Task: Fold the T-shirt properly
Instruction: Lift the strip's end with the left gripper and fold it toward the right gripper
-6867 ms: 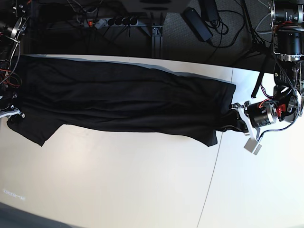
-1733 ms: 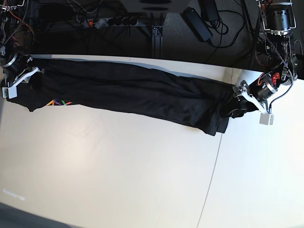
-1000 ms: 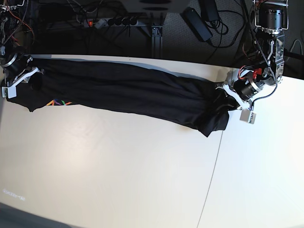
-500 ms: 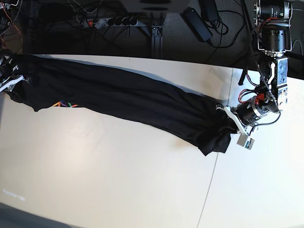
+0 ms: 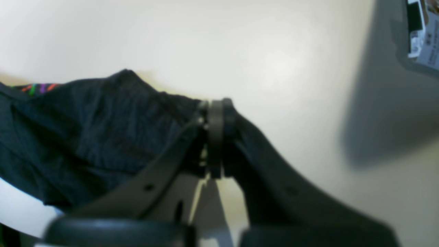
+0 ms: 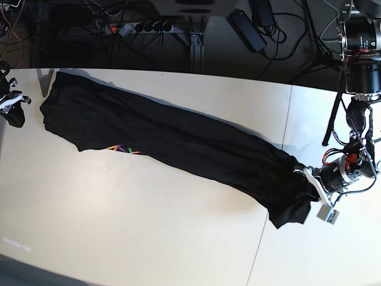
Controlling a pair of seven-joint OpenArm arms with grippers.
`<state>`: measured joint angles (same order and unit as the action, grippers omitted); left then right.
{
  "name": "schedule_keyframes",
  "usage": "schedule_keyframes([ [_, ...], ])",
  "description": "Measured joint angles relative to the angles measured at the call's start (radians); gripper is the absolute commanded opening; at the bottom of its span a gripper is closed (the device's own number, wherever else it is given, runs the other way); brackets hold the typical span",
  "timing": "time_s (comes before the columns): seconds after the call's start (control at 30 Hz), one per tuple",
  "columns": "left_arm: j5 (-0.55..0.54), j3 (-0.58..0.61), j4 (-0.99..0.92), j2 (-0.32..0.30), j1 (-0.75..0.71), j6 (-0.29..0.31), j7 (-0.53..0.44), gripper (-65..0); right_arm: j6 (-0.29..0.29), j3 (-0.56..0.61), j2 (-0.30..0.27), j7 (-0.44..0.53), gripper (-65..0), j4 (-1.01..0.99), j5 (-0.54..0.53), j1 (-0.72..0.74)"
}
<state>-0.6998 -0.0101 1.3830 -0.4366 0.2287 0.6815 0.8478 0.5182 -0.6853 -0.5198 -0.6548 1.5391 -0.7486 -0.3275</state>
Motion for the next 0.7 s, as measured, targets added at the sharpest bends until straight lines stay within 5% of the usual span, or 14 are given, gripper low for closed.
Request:
schedule_keyframes([
  [0.23, -0.015, 0.144, 0.303, 0.151, -0.083, 0.0, 0.055, -65.0, 0.0, 0.0, 0.0, 0.0, -65.0, 0.0, 0.001, 0.0],
  [0.7, 0.219, 0.386, 0.147, 0.404, -0.093, -0.039, 0.08, -65.0, 0.0, 0.0, -0.001, -0.001, -65.0, 0.0, 0.021, 0.0],
])
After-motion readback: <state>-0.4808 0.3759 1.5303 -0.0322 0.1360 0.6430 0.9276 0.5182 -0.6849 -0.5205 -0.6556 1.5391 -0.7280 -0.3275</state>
